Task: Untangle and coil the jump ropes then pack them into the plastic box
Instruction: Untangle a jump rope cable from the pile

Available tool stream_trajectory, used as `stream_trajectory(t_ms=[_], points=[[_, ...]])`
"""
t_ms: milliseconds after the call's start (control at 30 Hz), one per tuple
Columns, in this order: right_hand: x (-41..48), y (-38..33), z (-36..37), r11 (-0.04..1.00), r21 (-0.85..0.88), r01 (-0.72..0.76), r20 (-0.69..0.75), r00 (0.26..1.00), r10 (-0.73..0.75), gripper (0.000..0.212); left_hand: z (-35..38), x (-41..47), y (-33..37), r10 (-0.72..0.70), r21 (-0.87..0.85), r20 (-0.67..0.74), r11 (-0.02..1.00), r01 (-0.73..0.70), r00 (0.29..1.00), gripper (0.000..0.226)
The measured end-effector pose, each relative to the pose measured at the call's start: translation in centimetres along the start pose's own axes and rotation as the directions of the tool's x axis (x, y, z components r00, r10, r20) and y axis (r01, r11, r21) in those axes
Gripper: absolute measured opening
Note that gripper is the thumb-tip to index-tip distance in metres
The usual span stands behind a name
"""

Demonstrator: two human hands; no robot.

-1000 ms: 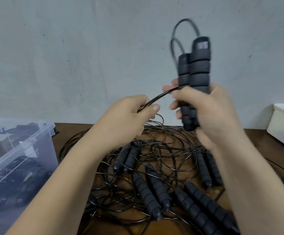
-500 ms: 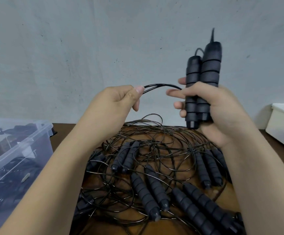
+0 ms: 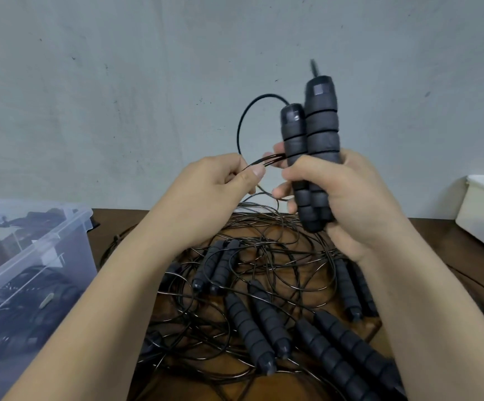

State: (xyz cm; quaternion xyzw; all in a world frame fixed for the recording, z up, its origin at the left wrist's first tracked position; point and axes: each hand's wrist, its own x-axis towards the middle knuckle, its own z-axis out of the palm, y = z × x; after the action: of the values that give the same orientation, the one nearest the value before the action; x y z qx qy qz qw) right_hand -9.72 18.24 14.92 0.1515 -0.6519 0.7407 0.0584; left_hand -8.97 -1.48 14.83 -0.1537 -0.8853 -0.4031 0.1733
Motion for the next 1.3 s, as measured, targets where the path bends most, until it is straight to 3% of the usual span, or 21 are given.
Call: stream_trajectory(t_ms=[133,267,633,800,1100,1300], points=[[0.8,-0.8,-2.3,0.997,0.039,0.069,-0.152,0.986,-0.063,0.028,-0.8,0.1,-0.6,-0.021,0.005,0.024,1.000,0.021,0.999,0.044],[1.0,-1.3,-3.9,0.995,0.062,0.082,-0.186,0.980,-0.070,0.030,-1.7,0.2,-1.1,-0.038,-0.025,-0.035,0.999,0.038,0.999,0.042],[-0.6,0.4,0.8,0.997,0.002,-0.078,0.139,0.987,0.076,0.030,0.0,0.2,-0.3,0.081,0.056,-0.036,0.995,-0.079,0.996,0.036],[-0.4,0.3,0.6,0.999,-0.002,-0.039,0.110,0.993,0.039,0.025,-0.1,0.1,-0.4,0.078,0.041,0.013,0.996,-0.078,0.997,0.039],[0.9,-1.3,-3.2,0.990,0.122,0.067,-0.149,0.988,-0.048,0.028,-1.6,0.2,-0.9,0.047,0.044,0.003,0.998,-0.047,0.999,0.044],[0.0,-0.6,-0.8,0.996,0.091,-0.013,0.035,0.999,0.010,0.033,-0.5,0.0,-0.2,0.092,0.077,-0.003,0.993,-0.092,0.996,0.039]])
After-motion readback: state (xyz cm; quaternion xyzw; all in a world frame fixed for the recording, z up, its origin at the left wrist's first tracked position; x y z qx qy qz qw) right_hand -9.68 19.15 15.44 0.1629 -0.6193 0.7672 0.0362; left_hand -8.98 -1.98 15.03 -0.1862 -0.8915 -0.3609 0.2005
